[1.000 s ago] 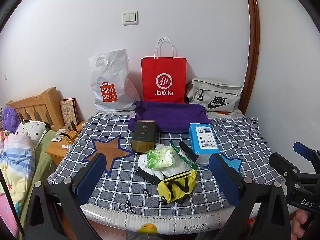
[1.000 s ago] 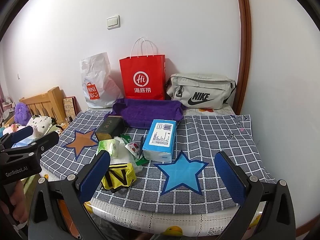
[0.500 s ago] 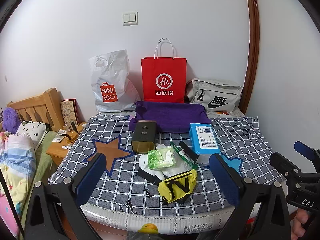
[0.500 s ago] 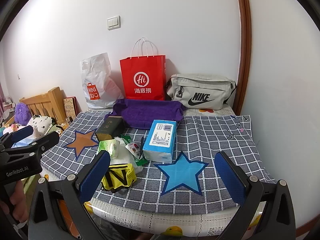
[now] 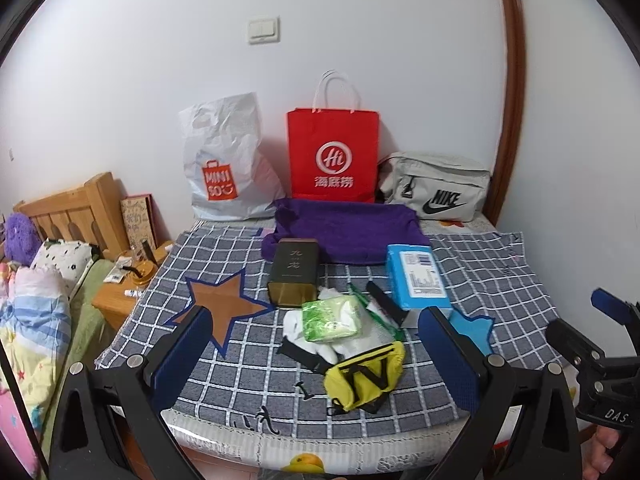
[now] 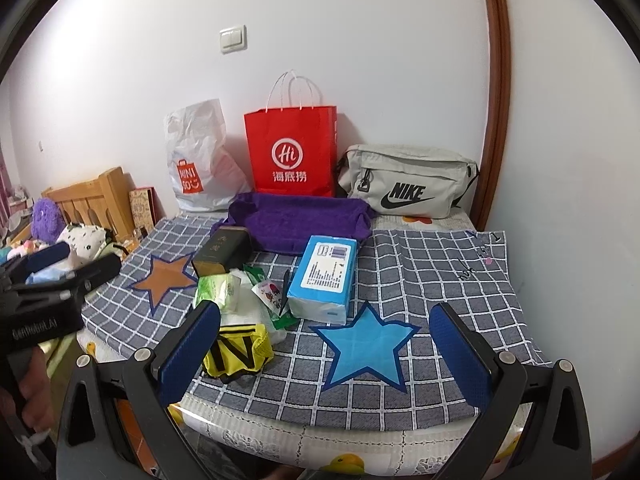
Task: Organize soft objects
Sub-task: 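Grasp the yellow N pouch with the right gripper while the left grasps the green tissue pack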
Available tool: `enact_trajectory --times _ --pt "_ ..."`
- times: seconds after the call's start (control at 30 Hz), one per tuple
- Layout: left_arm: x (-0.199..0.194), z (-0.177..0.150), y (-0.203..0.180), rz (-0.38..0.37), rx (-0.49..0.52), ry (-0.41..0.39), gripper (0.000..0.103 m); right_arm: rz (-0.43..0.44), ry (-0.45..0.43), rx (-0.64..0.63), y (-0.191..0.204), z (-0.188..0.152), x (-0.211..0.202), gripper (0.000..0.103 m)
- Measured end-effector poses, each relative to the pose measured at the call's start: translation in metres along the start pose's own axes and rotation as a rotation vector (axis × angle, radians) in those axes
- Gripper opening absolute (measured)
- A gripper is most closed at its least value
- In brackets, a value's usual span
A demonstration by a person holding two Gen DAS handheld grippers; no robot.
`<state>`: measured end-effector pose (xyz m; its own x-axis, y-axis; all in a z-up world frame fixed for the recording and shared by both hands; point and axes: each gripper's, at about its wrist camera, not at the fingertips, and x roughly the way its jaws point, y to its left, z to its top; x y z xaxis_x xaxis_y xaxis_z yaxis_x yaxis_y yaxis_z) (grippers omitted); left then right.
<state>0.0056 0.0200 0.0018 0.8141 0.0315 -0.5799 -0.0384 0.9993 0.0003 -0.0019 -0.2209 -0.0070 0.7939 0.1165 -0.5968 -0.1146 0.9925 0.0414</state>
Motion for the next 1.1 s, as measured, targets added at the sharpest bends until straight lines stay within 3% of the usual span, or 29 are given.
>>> enact_trajectory --times 0.4,0.67,0.93,1.1 --pt "0.064 -0.017 0.034 0.030 -0.066 0.102 0.103 0.119 0.133 -0.040 0.017 -0.024 0.075 0.103" --pt "0.102 -0.034 0.059 0.033 -0.126 0.155 0.103 0.284 0.179 -0.116 0.058 -0.057 0.132 0.103" --pt "0.131 -0.048 0.077 0.017 -0.162 0.204 0.103 0.300 0.240 -0.179 0.093 -0.081 0.177 0.103" --pt "0.144 -0.054 0.080 -0.014 -0.165 0.222 0.103 0.258 0.247 -0.181 0.099 -0.086 0.196 0.103"
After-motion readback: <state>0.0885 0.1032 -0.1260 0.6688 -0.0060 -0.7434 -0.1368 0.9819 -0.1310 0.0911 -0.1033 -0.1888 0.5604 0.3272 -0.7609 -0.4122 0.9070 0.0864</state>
